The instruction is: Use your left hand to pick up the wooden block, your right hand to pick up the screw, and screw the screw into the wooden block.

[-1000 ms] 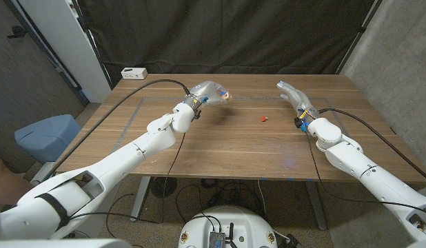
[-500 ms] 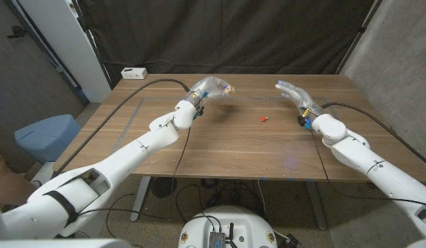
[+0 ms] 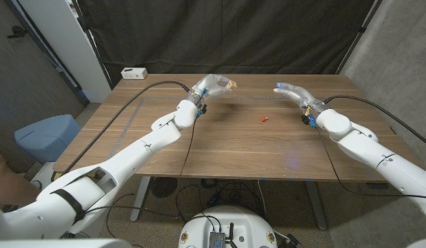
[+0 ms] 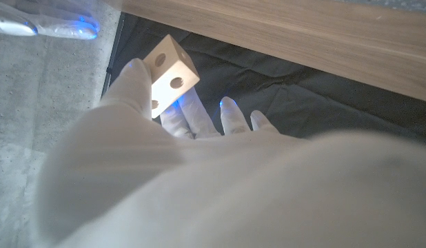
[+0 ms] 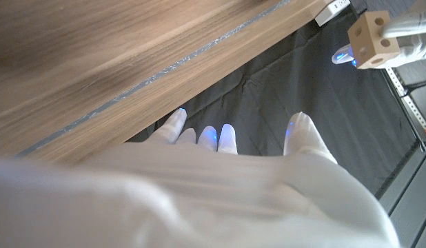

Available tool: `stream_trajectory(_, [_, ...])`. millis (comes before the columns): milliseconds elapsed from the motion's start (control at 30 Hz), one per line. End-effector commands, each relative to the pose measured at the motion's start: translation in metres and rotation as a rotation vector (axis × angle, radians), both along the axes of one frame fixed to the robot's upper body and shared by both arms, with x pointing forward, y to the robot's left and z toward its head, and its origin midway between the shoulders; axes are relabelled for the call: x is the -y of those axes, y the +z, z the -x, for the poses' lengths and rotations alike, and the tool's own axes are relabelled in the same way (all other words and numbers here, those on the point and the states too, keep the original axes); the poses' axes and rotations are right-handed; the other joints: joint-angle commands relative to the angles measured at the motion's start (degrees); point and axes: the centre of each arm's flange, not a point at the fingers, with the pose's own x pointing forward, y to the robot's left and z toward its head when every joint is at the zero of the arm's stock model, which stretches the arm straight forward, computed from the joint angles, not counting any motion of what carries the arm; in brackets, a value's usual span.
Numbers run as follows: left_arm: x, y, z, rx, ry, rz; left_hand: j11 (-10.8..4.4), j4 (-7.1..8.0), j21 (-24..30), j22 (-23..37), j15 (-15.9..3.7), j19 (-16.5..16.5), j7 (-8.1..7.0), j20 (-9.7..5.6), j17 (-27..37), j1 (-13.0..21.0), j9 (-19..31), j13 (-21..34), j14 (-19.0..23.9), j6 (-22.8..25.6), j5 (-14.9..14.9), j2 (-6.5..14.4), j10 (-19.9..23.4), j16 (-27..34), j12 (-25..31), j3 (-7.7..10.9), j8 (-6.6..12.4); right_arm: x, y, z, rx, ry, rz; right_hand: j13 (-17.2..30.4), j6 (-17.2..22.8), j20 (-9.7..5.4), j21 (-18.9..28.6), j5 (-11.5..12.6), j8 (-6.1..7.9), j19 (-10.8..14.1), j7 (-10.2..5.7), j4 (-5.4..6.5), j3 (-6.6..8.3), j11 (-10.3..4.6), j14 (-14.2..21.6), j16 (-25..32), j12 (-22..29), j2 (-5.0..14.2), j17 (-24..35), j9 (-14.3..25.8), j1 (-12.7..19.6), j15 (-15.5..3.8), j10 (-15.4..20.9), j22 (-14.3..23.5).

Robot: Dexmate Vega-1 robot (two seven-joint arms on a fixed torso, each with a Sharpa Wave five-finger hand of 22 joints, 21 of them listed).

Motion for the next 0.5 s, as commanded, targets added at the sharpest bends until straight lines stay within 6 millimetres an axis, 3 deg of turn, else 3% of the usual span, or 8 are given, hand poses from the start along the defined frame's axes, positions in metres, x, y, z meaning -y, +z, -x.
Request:
stream_trajectory(33, [0.005,-0.001,-0.005,-0.049,-0.094,0.096,-0.07,0.05,-0.2,0.2,-5.44,-0.2,-0.13,0.55,0.1,0.1,0.2,0.3,0.4,0.3,-0.2,0.6,-0.1,0.0,-0.2,-0.2,0.0,0.005,0.011,0.008,-0.009,-0.067,0.144,0.2,0.9,0.14,-0.2,-0.1,0.41,0.8,-0.31,0.03,0.8,-0.87,0.4,0.1,-0.1,-0.12,0.2,0.2,1.6,-0.34,0.1,0.2])
stream_trajectory(267, [0.004,-0.004,-0.009,-0.095,-0.174,0.159,-0.02,0.19,-0.1,0.2,-5.31,0.0,-0.02,0.79,0.1,-0.1,0.2,0.4,0.5,0.4,-0.1,0.8,-0.1,0.0,-0.4,-0.35,-0.04,0.003,0.015,0.013,-0.003,-0.095,0.233,0.3,1.5,0.63,-0.2,-0.3,0.62,1.1,-0.65,-0.02,1.32,-1.13,0.8,0.1,-0.3,-0.72,0.2,0.3,3.3,-0.5,0.1,0.2])
stream_trajectory(333, [0.003,-0.005,-0.01,-0.095,-0.189,0.173,-0.01,0.22,1.1,0.5,-5.01,3.1,0.09,0.03,0.2,-0.3,0.2,0.6,1.6,0.4,-0.1,1.2,0.0,0.5,-0.7,-0.74,-0.22,0.001,0.017,0.015,-0.001,-0.104,0.267,0.3,1.6,0.71,-0.2,-0.3,0.67,1.2,-0.7,-0.03,1.45,-1.17,1.1,0.2,-0.3,-0.86,0.2,0.3,3.8,-0.53,0.2,0.2])
stream_trajectory(500, [0.001,-0.008,-0.01,-0.114,-0.216,0.197,-0.02,0.16,1.4,0.6,-5.31,4.1,0.34,-0.45,0.2,-0.2,0.2,0.8,2.0,0.6,0.0,1.2,0.1,0.6,-0.8,-0.89,-0.2,-0.003,0.02,0.02,0.001,-0.123,0.332,0.3,2.1,0.79,-0.2,-0.5,0.83,1.5,-0.97,-0.02,1.74,-1.27,1.3,0.2,-0.3,-1.24,0.2,0.3,4.8,-0.48,0.2,0.2])
